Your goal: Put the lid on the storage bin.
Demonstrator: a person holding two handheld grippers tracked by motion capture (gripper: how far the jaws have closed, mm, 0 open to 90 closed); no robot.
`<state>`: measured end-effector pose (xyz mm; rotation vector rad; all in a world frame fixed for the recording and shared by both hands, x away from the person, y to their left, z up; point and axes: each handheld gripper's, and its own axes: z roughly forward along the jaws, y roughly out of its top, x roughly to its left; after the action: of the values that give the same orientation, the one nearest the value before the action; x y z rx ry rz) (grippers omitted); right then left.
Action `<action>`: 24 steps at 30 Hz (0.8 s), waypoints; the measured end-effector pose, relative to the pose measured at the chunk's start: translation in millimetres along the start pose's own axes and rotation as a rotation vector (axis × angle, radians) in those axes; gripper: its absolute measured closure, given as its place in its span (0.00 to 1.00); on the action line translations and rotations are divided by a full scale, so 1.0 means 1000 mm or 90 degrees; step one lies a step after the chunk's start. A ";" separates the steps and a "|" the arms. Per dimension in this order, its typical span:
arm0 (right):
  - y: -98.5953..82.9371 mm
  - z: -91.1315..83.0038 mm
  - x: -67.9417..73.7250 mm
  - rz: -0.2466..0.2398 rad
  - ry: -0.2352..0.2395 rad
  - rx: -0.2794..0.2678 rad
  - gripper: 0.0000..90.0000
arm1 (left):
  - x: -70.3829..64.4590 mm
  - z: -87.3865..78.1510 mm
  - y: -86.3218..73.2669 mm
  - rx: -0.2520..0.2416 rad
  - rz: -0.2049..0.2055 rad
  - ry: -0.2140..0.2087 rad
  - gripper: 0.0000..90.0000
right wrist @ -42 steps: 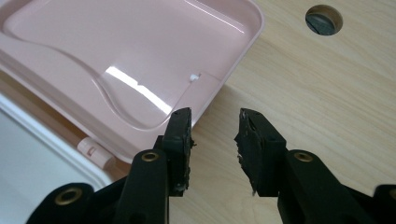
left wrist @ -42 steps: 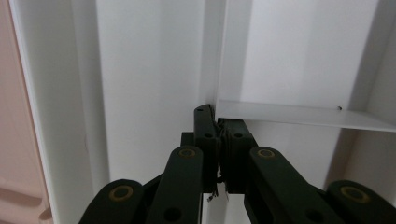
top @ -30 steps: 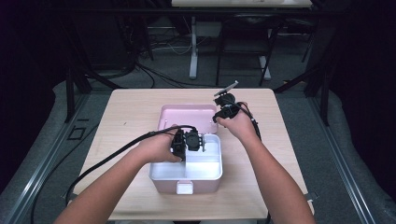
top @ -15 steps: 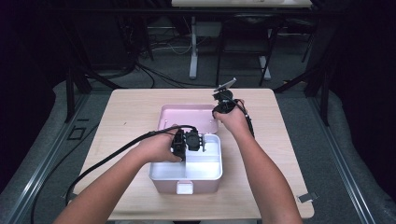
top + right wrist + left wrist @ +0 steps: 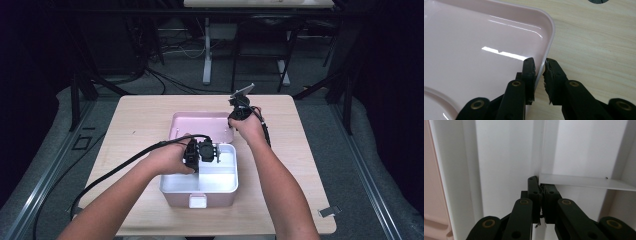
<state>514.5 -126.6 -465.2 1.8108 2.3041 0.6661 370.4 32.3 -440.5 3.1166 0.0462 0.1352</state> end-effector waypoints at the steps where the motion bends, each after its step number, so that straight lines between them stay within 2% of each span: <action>1: 0.000 0.000 0.000 0.003 0.002 0.001 0.89 | 0.000 0.000 0.000 0.000 0.000 0.000 0.96; 13: -0.001 -0.008 -0.001 0.026 0.016 -0.010 0.91 | 0.000 0.000 0.000 0.000 0.000 -0.001 0.96; 19: -0.002 -0.015 0.001 0.023 0.011 -0.024 0.92 | 0.000 0.000 0.000 -0.001 -0.003 -0.001 0.96; 21: -0.004 -0.019 0.002 0.020 0.012 -0.044 1.00 | 0.000 0.000 0.000 -0.001 -0.003 -0.002 0.96; 22: -0.004 -0.024 0.001 0.012 0.024 -0.036 1.00 | 0.000 0.000 0.000 0.001 -0.002 -0.003 0.96; 23: -0.004 -0.030 0.002 0.023 0.065 -0.036 1.00 | 0.000 0.000 0.000 0.000 -0.002 -0.001 0.96; 24: -0.004 -0.034 0.004 0.018 0.077 -0.043 1.00 | 0.000 0.000 0.000 0.000 -0.001 -0.001 0.96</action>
<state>496.9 -131.9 -436.1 1.8226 2.3030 0.8703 370.5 32.2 -440.8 3.1162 0.0480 0.1338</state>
